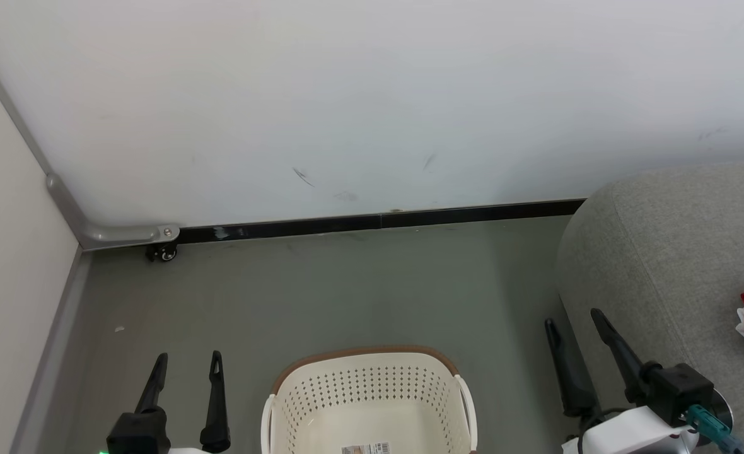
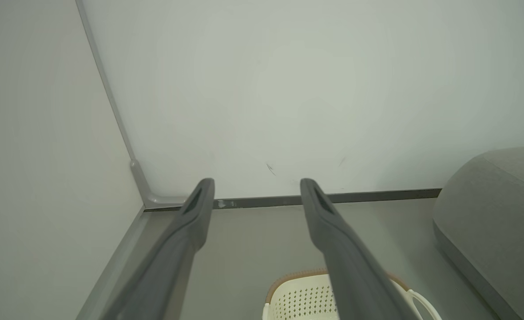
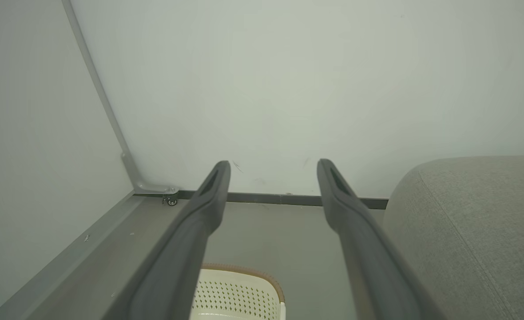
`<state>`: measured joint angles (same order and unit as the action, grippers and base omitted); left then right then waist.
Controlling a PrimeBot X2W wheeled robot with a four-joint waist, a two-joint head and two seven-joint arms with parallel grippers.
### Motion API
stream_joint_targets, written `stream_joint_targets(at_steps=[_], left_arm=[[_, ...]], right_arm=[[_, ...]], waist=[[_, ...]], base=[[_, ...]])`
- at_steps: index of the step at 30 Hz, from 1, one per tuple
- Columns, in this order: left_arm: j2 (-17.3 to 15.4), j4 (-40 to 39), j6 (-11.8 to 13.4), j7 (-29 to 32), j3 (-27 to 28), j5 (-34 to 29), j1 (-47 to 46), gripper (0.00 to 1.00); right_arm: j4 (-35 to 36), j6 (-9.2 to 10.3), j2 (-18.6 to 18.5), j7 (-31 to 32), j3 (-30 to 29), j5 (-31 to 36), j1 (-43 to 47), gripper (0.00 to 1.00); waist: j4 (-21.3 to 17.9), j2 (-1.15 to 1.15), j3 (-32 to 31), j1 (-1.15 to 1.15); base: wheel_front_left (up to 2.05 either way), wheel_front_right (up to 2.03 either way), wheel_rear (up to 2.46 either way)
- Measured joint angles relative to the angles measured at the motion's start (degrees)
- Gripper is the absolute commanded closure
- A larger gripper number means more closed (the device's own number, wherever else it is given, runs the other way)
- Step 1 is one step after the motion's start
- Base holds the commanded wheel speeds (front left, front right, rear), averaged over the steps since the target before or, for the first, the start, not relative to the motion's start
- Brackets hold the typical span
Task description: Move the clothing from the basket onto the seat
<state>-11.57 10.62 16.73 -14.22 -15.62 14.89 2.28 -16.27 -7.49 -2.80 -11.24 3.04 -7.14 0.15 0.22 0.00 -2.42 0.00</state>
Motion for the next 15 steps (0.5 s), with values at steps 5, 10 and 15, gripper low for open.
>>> stream_joint_targets(at_steps=[5,10,15], left_arm=[[0.02,0.01,0.00,0.00,0.02,-0.26,0.00,0.00],[0.02,0.04,0.01,0.00,0.18,-0.47,0.00,0.00],[0.04,0.03,0.09,0.00,0.23,-0.49,-0.01,0.00]], right_arm=[[1.02,0.00,0.02,0.43,0.04,-0.40,0.49,0.00],[1.56,0.00,0.03,0.67,0.07,-1.01,1.02,0.00],[2.25,0.00,0.03,1.02,0.07,-1.09,1.03,0.00]], waist=[[-0.01,0.00,0.18,0.00],[0.02,0.00,0.32,0.00],[0.05,0.00,0.40,0.00]], base=[[0.00,0.00,0.00],[0.00,0.00,0.00],[0.00,0.00,0.00]])
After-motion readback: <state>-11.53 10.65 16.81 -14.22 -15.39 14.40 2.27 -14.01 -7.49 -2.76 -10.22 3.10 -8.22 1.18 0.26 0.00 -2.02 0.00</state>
